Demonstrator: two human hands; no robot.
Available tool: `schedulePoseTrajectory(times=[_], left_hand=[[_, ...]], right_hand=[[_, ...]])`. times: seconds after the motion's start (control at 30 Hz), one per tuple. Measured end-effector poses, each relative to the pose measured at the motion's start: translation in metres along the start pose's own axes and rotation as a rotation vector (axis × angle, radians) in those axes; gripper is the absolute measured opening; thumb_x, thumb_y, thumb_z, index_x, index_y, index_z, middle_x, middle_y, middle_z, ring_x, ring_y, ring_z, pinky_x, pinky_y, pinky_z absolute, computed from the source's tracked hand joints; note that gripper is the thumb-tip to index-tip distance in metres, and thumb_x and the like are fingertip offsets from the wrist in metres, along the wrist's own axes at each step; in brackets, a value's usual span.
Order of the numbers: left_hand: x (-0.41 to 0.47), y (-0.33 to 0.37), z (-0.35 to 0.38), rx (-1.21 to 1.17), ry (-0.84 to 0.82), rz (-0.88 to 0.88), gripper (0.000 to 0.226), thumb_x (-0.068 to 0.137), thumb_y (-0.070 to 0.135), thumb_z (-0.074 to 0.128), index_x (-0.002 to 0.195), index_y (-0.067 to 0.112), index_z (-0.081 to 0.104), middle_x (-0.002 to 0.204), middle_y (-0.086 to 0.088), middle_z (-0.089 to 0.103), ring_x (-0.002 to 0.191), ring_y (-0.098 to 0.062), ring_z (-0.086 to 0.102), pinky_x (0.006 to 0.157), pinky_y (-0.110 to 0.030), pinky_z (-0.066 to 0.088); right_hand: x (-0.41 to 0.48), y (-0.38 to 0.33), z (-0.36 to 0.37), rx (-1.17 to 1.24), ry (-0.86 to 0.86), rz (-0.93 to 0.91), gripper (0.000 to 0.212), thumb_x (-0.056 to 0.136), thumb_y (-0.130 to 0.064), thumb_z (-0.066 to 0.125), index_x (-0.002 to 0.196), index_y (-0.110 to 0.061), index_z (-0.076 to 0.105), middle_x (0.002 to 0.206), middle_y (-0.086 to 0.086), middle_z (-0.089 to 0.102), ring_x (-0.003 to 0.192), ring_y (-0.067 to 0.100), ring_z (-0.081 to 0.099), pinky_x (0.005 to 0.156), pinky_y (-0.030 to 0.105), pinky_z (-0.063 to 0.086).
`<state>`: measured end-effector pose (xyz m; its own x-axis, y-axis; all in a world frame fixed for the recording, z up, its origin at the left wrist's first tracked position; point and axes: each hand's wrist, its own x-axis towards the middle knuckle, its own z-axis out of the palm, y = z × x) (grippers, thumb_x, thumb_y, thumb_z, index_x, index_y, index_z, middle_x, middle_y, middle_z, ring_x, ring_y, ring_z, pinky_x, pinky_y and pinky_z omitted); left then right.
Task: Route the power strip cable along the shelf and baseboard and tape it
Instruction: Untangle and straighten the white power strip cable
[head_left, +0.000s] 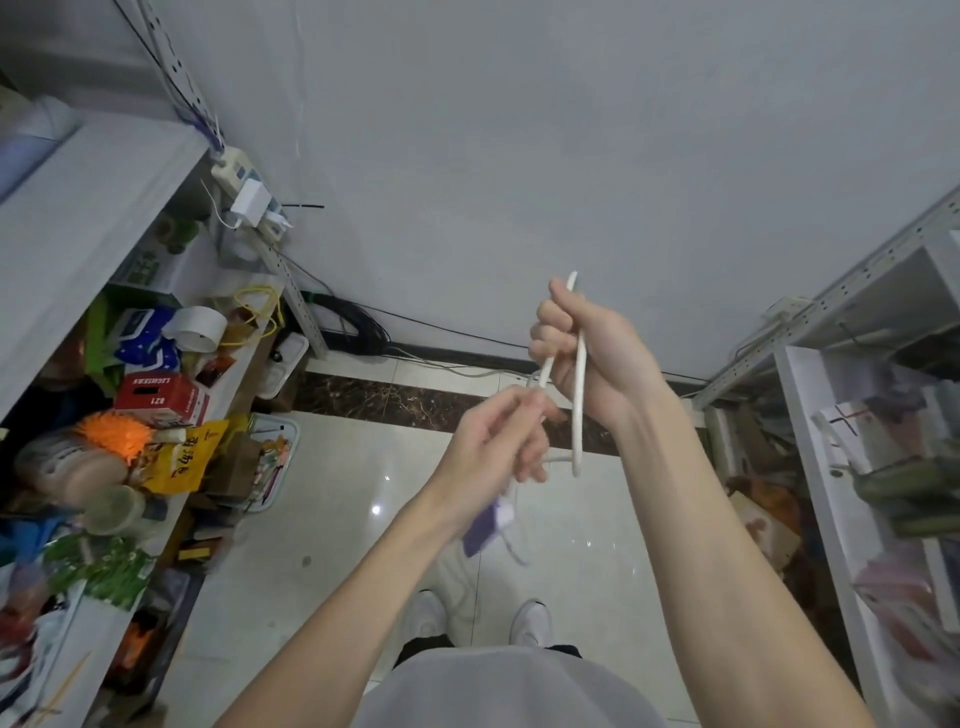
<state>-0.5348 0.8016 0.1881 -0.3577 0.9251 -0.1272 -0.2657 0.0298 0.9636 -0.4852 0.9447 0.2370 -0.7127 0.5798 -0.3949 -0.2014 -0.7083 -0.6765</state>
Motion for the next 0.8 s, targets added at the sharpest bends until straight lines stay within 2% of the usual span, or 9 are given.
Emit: schedulePoseTrajectory(times=[0.1,0.2,0.3,0.4,0.47,0.57,0.63,0.73,0.8], left_hand=[[-0.007,-0.007,0.004,0.071,0.128,0.077,0.033,0.107,0.025,0.043,0.076,0.016,0.05,0.059,0.014,0.035,0.054,-0.005,0.031,0.053,-0.016,0.029],[-0.026,-0.018,0.005,0.153,0.082,0.103,0.032,0.1,0.035,0.051,0.068,0.031,0.054,0.062,0.008,0.037,0.059,-0.011,0.032,0.054,-0.028,0.025],[-0.034,-0.02,0.004,0.145,0.075,-0.016,0.031,0.089,0.043,0.052,0.067,0.023,0.062,0.062,0.001,0.053,0.059,-0.015,0.045,0.058,-0.031,0.037],[-0.006,-0.011,0.007,-0.017,0.115,-0.234,0.066,0.103,0.057,0.028,0.107,0.005,0.068,0.085,-0.013,0.074,0.077,-0.026,0.069,0.08,-0.038,0.054],[0.026,-0.005,0.007,-0.333,0.055,-0.344,0.085,0.102,0.065,0.017,0.122,-0.006,0.059,0.095,-0.011,0.074,0.087,-0.023,0.072,0.089,-0.038,0.054],[0.069,0.003,0.001,-0.648,0.024,-0.42,0.078,0.102,0.064,0.03,0.126,-0.006,0.054,0.102,-0.005,0.072,0.07,-0.011,0.06,0.056,-0.02,0.043],[0.084,0.003,-0.001,-0.555,0.013,-0.465,0.064,0.1,0.058,0.04,0.122,0.004,0.065,0.108,-0.004,0.076,0.083,-0.013,0.062,0.058,-0.023,0.036],[0.086,0.008,0.006,-0.449,0.101,-0.564,0.041,0.104,0.046,0.045,0.105,0.013,0.069,0.079,0.001,0.074,0.06,-0.012,0.055,0.045,-0.025,0.037],[0.081,0.018,0.012,-0.294,0.17,-0.501,0.03,0.107,0.034,0.045,0.102,0.01,0.062,0.085,-0.002,0.077,0.058,-0.014,0.064,0.044,-0.022,0.046]], right_hand=[[0.004,-0.009,-0.014,-0.083,0.156,-0.125,0.008,0.105,-0.007,0.048,0.11,-0.001,0.046,0.089,0.016,0.071,0.074,0.023,0.072,0.082,0.038,0.062],[0.011,-0.022,-0.027,0.239,0.234,-0.131,0.011,0.104,0.003,0.043,0.115,0.001,0.042,0.099,0.028,0.067,0.084,0.031,0.073,0.068,0.04,0.064],[0.007,-0.022,-0.031,0.117,0.225,-0.117,0.019,0.103,0.006,0.038,0.096,-0.012,0.037,0.093,0.024,0.074,0.06,0.017,0.063,0.05,0.024,0.055],[-0.01,-0.013,-0.026,-0.093,0.085,-0.061,0.028,0.102,0.004,0.038,0.087,-0.019,0.031,0.079,0.011,0.069,0.043,0.009,0.041,0.038,0.019,0.035],[-0.026,-0.002,-0.021,-0.233,-0.032,-0.018,0.029,0.102,0.002,0.041,0.084,-0.02,0.035,0.077,0.008,0.063,0.045,0.01,0.044,0.042,0.021,0.037],[-0.044,0.018,-0.021,-0.537,-0.076,-0.041,0.021,0.102,0.001,0.045,0.086,-0.011,0.051,0.081,0.007,0.067,0.061,0.016,0.053,0.066,0.029,0.047],[-0.05,0.024,-0.022,-0.566,-0.074,-0.053,0.016,0.101,0.003,0.046,0.091,-0.009,0.052,0.084,0.013,0.067,0.067,0.02,0.055,0.077,0.033,0.048],[-0.056,0.024,-0.026,-0.515,-0.037,-0.059,0.013,0.103,-0.001,0.047,0.093,-0.009,0.048,0.082,0.016,0.065,0.069,0.024,0.064,0.08,0.037,0.053],[-0.058,0.026,-0.029,-0.428,0.085,-0.079,0.016,0.102,-0.009,0.053,0.102,0.006,0.057,0.078,0.009,0.069,0.073,0.022,0.067,0.084,0.039,0.057]])
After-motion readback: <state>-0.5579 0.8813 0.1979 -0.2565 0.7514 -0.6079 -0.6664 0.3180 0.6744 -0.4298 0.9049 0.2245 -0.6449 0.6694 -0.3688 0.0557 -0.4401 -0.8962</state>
